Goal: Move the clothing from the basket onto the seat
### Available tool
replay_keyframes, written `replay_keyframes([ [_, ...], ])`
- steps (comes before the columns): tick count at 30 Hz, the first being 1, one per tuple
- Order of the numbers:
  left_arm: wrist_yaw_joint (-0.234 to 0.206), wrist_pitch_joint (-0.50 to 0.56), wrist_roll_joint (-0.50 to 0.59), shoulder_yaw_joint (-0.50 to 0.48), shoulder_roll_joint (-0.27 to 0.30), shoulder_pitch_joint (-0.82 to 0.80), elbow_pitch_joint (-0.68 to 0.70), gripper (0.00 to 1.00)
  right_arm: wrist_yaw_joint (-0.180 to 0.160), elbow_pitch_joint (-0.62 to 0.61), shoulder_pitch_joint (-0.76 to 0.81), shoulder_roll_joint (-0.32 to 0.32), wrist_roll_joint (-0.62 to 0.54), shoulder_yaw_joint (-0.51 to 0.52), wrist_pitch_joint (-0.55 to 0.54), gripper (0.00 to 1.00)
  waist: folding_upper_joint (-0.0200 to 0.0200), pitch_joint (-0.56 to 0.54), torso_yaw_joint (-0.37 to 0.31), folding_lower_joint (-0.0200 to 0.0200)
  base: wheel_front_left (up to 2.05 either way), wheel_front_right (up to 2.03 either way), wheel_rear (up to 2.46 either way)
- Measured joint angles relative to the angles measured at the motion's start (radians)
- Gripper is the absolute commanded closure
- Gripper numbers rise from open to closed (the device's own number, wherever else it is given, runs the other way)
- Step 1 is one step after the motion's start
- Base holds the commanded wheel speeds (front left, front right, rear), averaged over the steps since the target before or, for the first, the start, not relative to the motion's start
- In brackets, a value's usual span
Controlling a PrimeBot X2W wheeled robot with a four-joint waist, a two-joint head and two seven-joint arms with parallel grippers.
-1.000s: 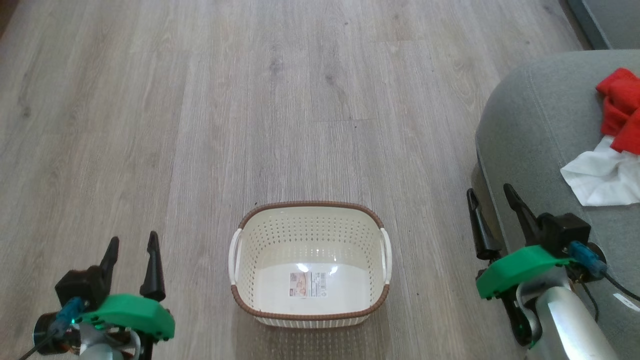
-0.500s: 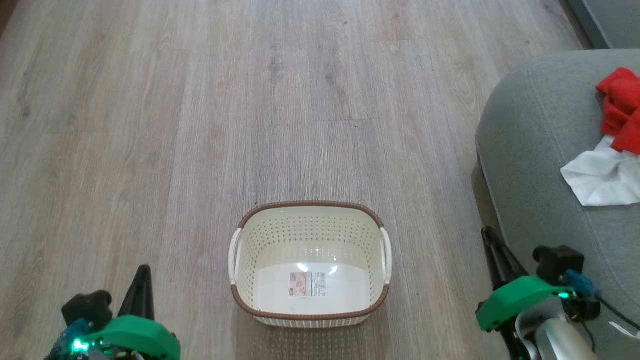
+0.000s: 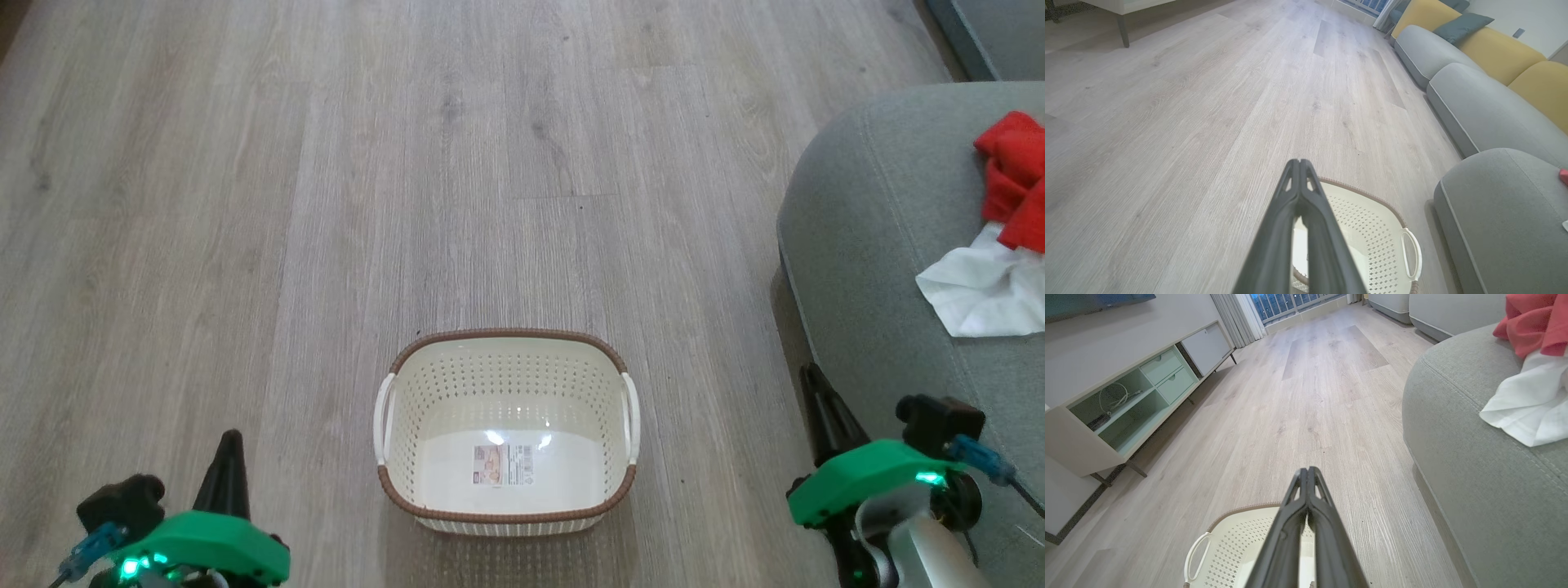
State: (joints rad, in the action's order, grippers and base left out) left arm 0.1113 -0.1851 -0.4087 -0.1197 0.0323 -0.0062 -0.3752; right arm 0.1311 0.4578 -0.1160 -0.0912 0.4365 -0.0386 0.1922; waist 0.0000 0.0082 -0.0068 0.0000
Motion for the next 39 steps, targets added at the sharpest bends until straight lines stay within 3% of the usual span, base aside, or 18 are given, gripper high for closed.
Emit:
replay_keyframes([
  [39, 0.001, 0.106, -0.440, 0.016, 0.000, -0.013, 0.035, 1.00, 0.000, -0.063, 0.002, 0.020, 0.431, 0.064, -0.110, 1.00, 0.0000, -0.002, 0.003, 0.0000, 0.00, 0.00, 0.00],
])
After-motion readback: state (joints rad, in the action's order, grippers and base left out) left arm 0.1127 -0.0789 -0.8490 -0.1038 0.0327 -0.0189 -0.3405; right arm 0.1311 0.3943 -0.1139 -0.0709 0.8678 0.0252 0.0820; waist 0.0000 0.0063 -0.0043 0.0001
